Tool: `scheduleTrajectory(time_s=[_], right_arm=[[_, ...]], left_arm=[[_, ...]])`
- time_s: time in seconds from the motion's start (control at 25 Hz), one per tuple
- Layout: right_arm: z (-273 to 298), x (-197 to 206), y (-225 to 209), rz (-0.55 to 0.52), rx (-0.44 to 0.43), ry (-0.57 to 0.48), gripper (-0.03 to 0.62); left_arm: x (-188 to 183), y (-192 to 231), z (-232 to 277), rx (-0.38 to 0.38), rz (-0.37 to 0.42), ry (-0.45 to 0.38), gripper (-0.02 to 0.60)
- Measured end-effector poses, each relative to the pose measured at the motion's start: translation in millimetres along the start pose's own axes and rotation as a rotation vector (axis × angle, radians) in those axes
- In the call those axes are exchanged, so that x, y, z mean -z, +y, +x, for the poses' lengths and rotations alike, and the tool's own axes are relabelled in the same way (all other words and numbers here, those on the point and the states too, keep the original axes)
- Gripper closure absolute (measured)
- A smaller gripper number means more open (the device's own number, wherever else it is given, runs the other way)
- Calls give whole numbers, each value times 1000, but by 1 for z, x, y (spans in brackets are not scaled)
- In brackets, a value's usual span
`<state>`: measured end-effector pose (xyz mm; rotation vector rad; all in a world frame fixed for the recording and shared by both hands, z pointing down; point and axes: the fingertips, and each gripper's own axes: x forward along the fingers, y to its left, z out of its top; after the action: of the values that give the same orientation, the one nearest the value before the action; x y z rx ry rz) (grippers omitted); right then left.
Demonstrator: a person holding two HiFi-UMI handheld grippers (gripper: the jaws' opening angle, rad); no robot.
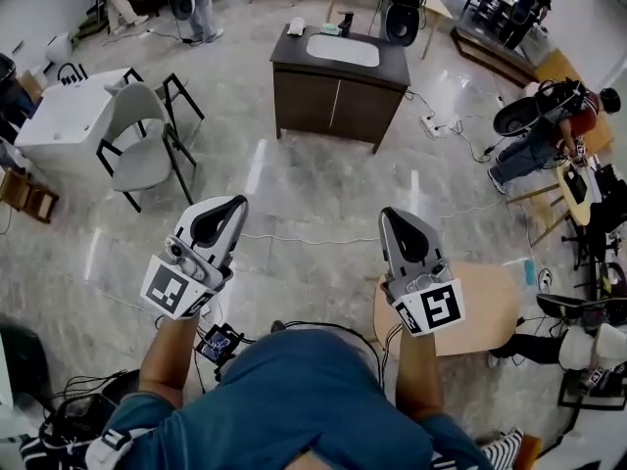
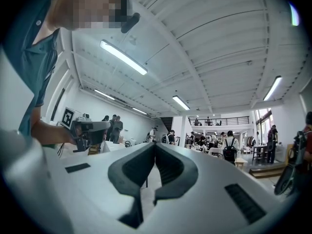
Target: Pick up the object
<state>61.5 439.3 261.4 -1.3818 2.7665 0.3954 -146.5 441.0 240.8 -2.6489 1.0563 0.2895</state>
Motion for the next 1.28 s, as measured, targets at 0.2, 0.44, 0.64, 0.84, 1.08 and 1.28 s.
scheduleTrajectory(time_s=[0.2, 0.44, 0.64, 0.84, 1.08, 1.28], right_arm=[[25, 4, -12, 0, 2, 7, 579], [52, 21, -45, 12, -29, 4, 579], [82, 31, -81, 14, -69, -2, 580], [106, 46, -120, 17, -112, -11, 580], [125, 58, -147, 22, -142, -25, 580], [142, 70, -164, 37, -142, -17, 580]], left_arm=[[13, 18, 17, 13, -22, 10, 577], [32, 37, 51, -9, -12, 26, 577], [50, 57, 91, -36, -3, 40, 577], [74, 69, 136, -67, -8, 52, 577], [87, 73, 169, -78, -2, 55, 577], [99, 88, 191, -72, -4, 65, 577]])
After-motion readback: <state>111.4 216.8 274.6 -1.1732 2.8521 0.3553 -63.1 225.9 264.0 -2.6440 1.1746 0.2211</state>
